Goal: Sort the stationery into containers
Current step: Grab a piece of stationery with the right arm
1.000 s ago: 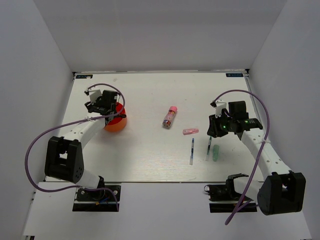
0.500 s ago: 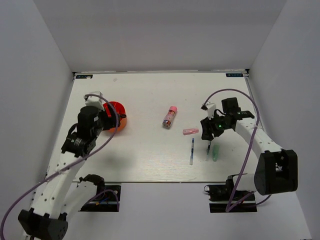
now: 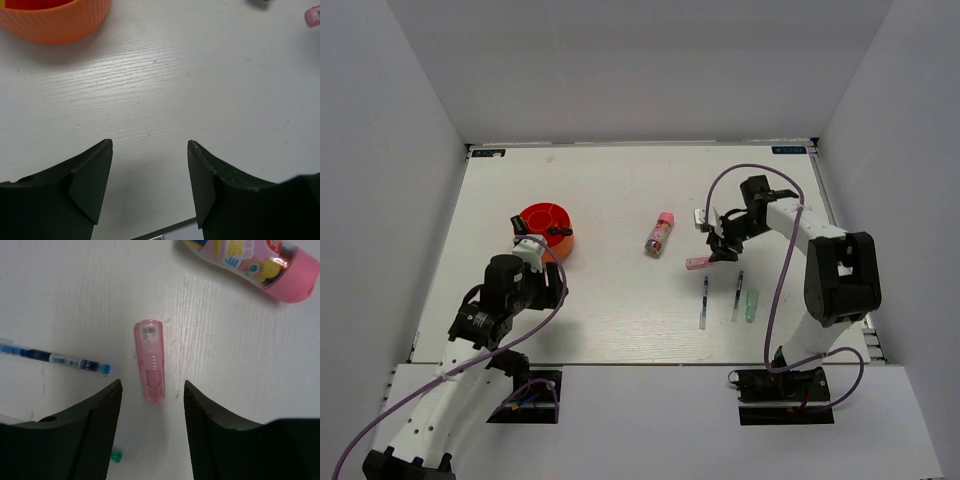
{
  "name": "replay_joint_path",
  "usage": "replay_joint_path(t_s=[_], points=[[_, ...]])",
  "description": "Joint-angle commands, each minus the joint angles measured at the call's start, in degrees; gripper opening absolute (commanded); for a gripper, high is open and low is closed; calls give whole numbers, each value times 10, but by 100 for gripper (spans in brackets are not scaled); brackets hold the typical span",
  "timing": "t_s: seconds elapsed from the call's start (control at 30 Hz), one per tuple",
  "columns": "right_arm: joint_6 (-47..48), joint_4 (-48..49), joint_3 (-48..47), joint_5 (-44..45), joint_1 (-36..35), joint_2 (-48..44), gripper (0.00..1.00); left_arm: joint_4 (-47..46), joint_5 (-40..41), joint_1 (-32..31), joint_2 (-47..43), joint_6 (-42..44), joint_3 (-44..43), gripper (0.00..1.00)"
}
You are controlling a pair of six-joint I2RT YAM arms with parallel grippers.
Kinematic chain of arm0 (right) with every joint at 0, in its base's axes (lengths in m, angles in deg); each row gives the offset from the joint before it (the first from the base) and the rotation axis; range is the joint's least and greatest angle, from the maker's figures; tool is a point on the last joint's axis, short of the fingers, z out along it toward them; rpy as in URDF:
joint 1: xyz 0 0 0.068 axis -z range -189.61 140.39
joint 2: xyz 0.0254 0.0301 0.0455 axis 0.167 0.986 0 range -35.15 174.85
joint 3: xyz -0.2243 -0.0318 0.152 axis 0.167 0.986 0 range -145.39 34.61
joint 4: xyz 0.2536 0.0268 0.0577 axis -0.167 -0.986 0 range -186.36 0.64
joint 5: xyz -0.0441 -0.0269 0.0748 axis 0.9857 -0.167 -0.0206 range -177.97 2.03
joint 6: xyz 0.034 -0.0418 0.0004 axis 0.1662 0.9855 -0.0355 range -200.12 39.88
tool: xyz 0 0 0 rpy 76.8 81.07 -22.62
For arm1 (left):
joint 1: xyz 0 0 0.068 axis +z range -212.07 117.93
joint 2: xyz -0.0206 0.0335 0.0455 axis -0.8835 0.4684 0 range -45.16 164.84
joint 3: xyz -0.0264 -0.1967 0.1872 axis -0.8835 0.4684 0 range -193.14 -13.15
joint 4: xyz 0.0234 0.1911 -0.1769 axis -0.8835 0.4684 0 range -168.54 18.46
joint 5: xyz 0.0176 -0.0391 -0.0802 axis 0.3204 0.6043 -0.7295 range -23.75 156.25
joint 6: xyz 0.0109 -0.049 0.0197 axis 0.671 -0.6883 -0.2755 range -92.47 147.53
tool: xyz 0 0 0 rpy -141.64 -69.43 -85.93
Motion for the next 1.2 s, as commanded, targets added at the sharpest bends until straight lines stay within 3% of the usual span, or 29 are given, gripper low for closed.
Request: replay_joint_path(t_s=[0.0,0.23,0.5,0.93,1.17], points=[[58,-19,-46,-33,-11,26,56,-1,-6,3,3,1,-12,73],[72,-59,-84,-10,-50,81,57,8,8,3,-3,3,-17,80],[3,32,-37,72,-89,90,57,8,22,4,-13,1,-16,81],[-37,56,-53,178,-124,119,57,10,33,2,-27,0,-14,82],[-39,57,-28,229,-140,120,39,10,51,2,-38,-3,-12,82]])
